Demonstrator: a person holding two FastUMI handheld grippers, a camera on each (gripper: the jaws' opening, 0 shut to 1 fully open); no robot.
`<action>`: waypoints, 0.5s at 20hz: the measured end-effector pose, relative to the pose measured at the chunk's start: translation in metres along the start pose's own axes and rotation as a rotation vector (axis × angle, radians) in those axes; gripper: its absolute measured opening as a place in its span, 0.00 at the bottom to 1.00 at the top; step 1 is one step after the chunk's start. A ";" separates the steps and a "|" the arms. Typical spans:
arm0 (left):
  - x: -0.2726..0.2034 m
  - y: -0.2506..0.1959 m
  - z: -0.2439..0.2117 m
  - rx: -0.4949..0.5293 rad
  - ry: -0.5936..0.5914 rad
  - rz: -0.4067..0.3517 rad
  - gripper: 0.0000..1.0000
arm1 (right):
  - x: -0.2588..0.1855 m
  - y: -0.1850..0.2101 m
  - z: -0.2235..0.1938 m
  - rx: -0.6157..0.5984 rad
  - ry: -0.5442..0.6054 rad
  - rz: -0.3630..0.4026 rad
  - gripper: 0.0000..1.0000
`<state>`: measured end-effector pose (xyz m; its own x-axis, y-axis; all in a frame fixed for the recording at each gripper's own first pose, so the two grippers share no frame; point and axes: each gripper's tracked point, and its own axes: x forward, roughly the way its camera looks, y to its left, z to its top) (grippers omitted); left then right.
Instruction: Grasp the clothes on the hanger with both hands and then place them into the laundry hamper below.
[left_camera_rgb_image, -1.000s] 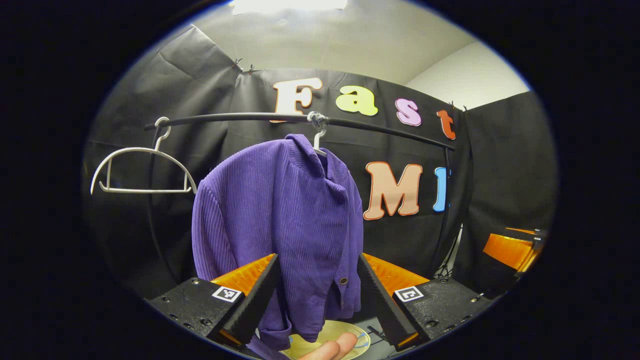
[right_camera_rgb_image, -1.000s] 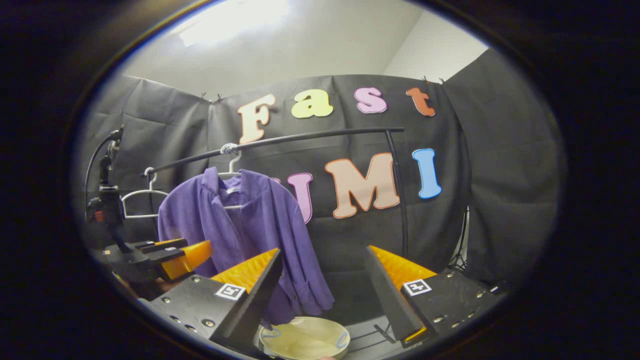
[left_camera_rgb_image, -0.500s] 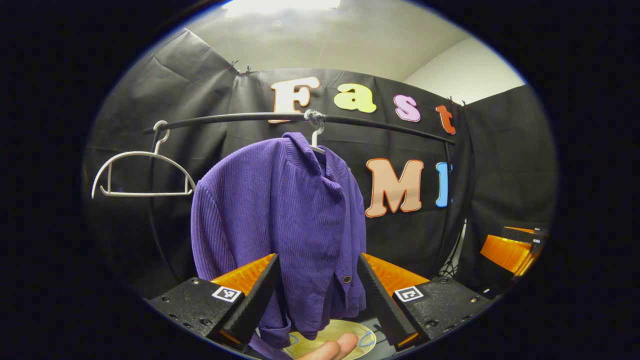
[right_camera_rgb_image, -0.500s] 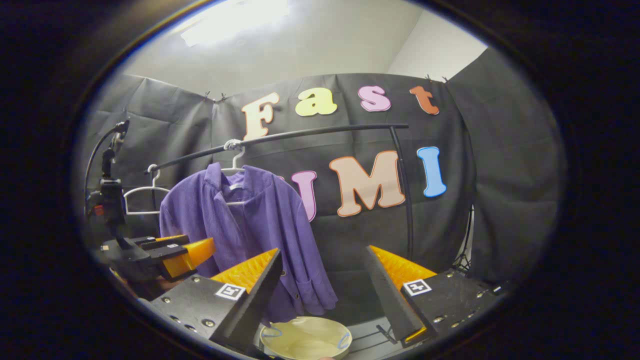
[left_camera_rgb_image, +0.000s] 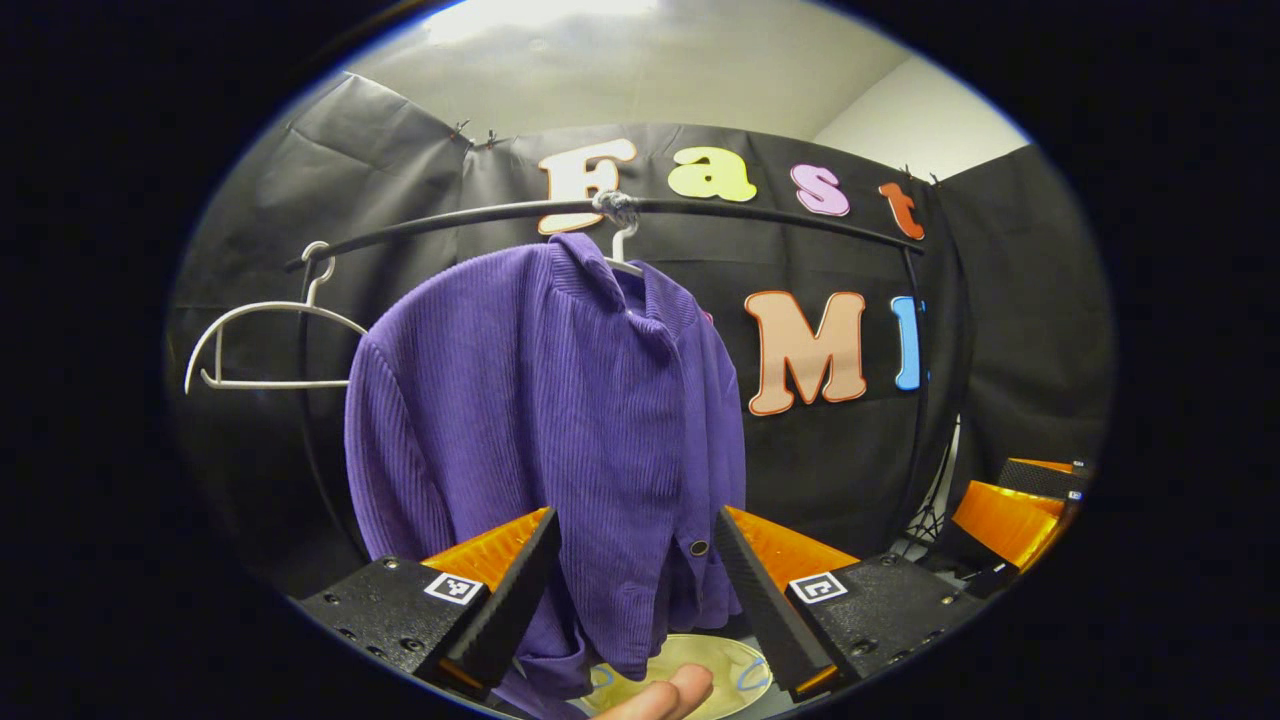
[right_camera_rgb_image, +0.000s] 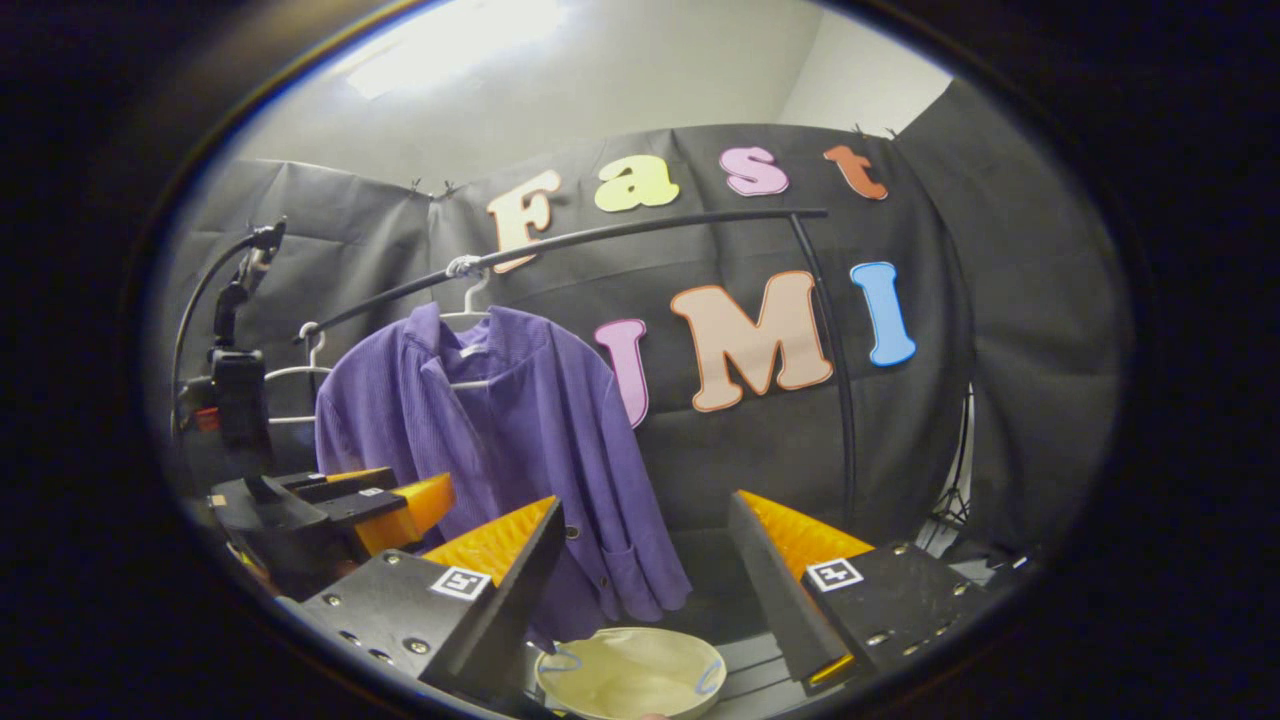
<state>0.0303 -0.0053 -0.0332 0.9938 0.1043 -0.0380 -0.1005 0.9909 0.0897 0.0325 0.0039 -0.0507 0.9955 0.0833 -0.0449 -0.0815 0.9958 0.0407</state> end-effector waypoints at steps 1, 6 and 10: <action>0.005 -0.001 -0.001 0.002 0.003 0.007 0.92 | 0.002 -0.002 0.000 -0.004 -0.002 -0.005 0.99; 0.036 0.003 -0.006 0.000 0.005 0.073 0.94 | 0.016 -0.009 -0.008 0.021 0.013 -0.016 0.99; 0.056 0.006 -0.007 0.007 -0.001 0.143 0.95 | 0.028 -0.010 -0.011 0.021 0.011 -0.027 0.99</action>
<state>0.0856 0.0069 -0.0414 0.9694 0.2443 -0.0234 -0.2409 0.9653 0.1013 0.0606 -0.0030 -0.0633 0.9967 0.0565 -0.0576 -0.0530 0.9968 0.0604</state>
